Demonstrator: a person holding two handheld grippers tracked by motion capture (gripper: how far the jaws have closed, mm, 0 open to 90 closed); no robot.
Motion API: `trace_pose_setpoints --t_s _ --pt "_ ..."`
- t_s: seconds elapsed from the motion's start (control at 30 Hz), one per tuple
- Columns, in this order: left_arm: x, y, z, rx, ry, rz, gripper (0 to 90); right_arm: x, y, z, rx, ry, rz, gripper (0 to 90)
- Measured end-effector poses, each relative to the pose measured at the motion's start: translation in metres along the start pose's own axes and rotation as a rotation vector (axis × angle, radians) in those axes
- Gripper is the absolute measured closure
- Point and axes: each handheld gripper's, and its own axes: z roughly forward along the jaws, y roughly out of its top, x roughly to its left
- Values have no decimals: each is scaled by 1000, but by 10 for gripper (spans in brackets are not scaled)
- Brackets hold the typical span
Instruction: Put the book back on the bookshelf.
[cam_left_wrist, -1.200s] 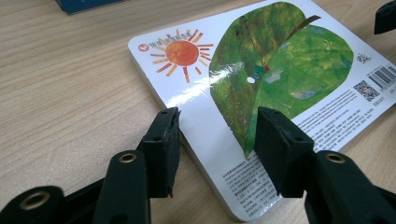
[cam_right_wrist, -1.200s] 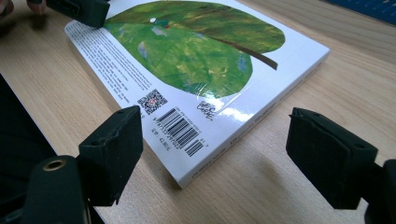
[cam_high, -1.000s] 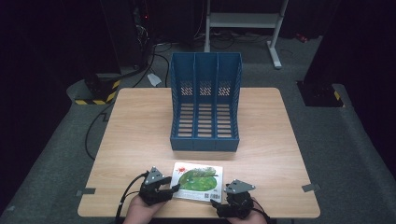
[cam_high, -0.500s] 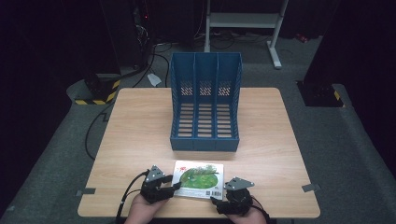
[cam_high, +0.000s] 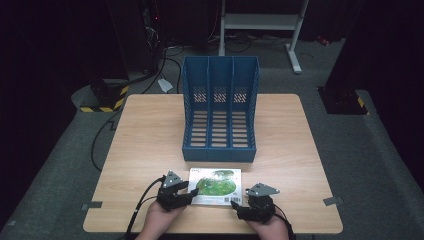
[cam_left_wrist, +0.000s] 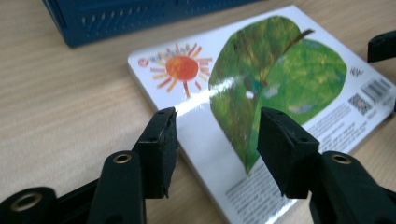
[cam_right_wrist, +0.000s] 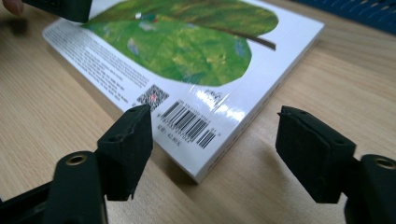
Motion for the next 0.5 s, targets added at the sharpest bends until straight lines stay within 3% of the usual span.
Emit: trace_pose_setpoints --t_s 0.1,0.13,0.2,0.37,0.5 --pt "-1 3 1 -29 11 -17 439 -2 2 -1 -7 -3 10 285" --pt "-2 3 4 -38 37 -15 426 -3 7 -1 -12 -2 24 278" --pt "-1 -1 7 -34 51 -2 398 -3 11 0 -13 -3 6 251" --pt "-2 -5 11 -5 23 -37 352 -4 13 8 0 17 31 222" --pt "-3 -5 12 3 26 -57 330 -1 10 7 -7 37 37 233"
